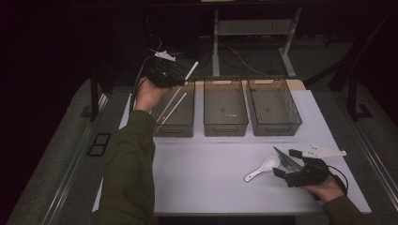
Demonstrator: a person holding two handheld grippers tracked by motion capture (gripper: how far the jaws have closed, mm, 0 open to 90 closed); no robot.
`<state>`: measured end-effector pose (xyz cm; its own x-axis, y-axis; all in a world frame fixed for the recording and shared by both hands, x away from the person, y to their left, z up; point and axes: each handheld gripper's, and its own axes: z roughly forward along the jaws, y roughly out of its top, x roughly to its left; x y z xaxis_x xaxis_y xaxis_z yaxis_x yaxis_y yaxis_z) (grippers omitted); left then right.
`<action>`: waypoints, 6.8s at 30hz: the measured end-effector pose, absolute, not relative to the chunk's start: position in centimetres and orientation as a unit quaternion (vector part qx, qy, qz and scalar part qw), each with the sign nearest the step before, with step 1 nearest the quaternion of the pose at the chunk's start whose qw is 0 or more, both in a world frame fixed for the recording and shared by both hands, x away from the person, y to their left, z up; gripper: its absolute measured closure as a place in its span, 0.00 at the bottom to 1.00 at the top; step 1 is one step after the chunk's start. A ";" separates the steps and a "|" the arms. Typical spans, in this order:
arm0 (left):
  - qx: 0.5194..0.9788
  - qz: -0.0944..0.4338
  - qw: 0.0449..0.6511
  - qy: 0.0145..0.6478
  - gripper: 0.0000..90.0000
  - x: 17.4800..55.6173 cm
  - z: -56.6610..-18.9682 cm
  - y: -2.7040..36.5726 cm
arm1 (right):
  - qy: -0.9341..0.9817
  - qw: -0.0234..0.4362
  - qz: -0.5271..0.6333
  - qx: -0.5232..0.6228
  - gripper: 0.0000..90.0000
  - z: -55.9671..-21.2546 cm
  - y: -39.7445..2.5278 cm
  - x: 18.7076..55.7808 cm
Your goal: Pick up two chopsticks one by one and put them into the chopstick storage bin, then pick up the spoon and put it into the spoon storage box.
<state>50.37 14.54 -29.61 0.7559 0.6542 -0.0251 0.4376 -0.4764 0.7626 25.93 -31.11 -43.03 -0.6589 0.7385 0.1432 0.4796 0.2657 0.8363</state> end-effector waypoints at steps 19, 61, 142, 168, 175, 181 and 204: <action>0.838 0.116 0.376 0.377 0.94 50.9 -36.1 16.2 | 0.783 0.138 0.463 0.391 0.01 -43.1 -31.1 25.9; 0.826 0.102 0.441 0.335 0.54 45.6 -36.1 15.2 | 0.788 0.136 0.459 0.387 0.01 -43.1 -30.8 26.1; 0.838 0.072 0.475 0.260 0.00 27.8 -42.6 15.7 | 0.843 0.053 0.409 0.345 0.80 -42.4 -29.6 25.6; 0.838 0.070 0.477 0.257 0.00 27.8 -42.5 15.6 | 0.887 0.013 0.360 0.288 1.00 -44.1 -23.7 27.0; 0.837 0.069 0.478 0.257 0.00 27.7 -42.5 15.6 | 0.886 0.013 0.366 0.285 1.00 -44.0 -23.2 27.4; 0.837 0.069 0.478 0.258 0.00 27.7 -42.5 15.6 | 0.886 0.017 0.364 0.285 1.00 -44.0 -22.9 27.6; 0.838 0.067 0.478 0.257 0.00 27.7 -42.5 15.5 | 0.886 0.032 0.359 0.291 1.00 -44.3 -20.6 30.7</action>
